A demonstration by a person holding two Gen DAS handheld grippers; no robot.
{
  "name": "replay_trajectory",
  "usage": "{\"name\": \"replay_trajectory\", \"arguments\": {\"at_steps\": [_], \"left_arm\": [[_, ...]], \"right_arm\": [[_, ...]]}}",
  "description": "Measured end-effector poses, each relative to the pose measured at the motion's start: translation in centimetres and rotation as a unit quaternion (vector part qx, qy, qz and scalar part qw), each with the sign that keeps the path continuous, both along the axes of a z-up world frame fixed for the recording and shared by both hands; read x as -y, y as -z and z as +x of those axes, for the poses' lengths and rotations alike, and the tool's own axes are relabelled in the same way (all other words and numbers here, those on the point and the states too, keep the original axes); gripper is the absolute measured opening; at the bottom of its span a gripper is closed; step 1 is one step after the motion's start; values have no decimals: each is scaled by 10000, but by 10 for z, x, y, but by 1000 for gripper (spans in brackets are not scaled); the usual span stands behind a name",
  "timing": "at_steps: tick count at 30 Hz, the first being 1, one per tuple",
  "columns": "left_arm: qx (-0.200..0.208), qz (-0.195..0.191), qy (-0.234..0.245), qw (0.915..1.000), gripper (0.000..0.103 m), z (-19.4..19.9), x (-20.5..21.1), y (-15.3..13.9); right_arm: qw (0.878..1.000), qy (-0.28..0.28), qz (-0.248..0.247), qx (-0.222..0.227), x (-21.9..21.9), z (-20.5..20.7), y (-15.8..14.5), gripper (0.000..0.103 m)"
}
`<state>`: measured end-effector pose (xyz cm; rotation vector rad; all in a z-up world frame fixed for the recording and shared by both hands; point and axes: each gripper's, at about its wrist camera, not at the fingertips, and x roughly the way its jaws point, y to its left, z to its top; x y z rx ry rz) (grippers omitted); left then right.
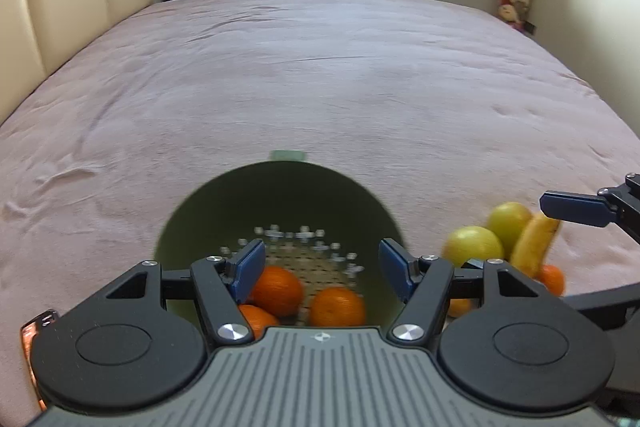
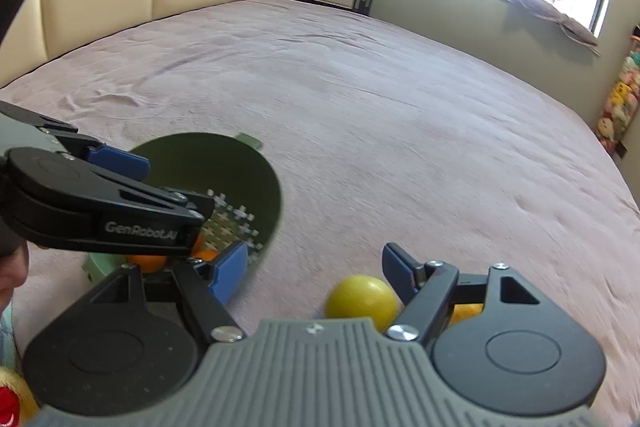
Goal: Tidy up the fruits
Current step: 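Move both open tools back to the remaining fruit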
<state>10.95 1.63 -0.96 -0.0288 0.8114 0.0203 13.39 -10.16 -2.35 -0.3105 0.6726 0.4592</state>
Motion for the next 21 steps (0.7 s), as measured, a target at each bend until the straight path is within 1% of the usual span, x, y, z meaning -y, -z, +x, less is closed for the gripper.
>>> {"name": "replay_trajectory", "arguments": {"at_steps": [4,8,12,15,19,21], "left_arm": [[-40,-95,241,9997,77,-1,14,2],[-81,-279,495,9984,77,-2,27,5],[-103,-488,778,9957,77,-2,43,7],[-96,-493,1012,9936,77,0,57,10],[-97,-525,1261,9906,75,3,74,16],[-102,-580,1359,9890,75,4,80,18]], "right_arm": [[9995,289,-90,-64,19,-3,2,72],[9972,703,-51,-254,43,0,10,72],[9905,1225,194,-594,73,6,19,72],[9835,1581,357,-803,92,11,27,72],[9776,1837,409,-938,110,13,34,71],[9760,1887,445,-992,116,14,38,66]]}}
